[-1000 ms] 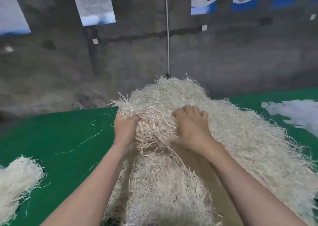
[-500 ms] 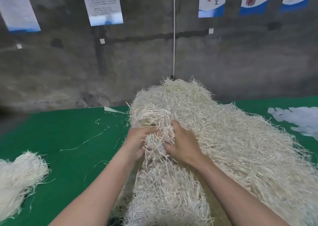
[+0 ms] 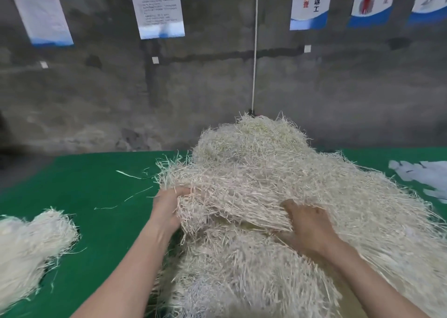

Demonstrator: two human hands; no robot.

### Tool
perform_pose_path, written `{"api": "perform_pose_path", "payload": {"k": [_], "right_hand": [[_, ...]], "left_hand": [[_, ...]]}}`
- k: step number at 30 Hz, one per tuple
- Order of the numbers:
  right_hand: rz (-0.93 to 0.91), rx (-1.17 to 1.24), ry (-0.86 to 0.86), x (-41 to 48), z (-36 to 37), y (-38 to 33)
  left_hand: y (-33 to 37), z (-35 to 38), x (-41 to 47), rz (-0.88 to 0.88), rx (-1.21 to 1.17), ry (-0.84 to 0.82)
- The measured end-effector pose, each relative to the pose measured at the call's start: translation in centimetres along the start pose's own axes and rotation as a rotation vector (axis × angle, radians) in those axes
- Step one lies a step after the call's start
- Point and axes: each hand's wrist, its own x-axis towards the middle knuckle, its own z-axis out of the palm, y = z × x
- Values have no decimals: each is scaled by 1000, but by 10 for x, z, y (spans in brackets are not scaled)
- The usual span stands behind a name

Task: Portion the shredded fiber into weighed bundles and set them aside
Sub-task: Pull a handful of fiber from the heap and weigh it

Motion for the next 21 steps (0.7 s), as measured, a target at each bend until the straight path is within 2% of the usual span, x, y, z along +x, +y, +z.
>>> {"api": "perform_pose_path", "payload": {"k": [3, 5, 7, 9, 13, 17, 19, 21], "right_hand": [[-174, 285, 133, -10, -50, -37], [-278, 368, 252, -5, -67, -64], [-310, 352, 161, 7, -70, -94], [-331, 336, 42, 21, -58, -119], [-423, 369, 108, 26, -22, -136], [-267, 504, 323, 19, -1, -112], [-244, 352, 248, 16, 8, -97], [-249, 162, 127, 9, 19, -86]], "left_hand": [[1, -2, 1, -14, 28, -69], [4, 1, -3, -73, -28, -154], [5, 7, -7, -119, -147, -277], [6, 14, -9, -113, -162, -339], [14, 29, -16, 7, -53, -283], [16, 27, -23, 74, 112, -195], [20, 25, -28, 21, 85, -252], [21, 22, -30, -33, -58, -272]]}}
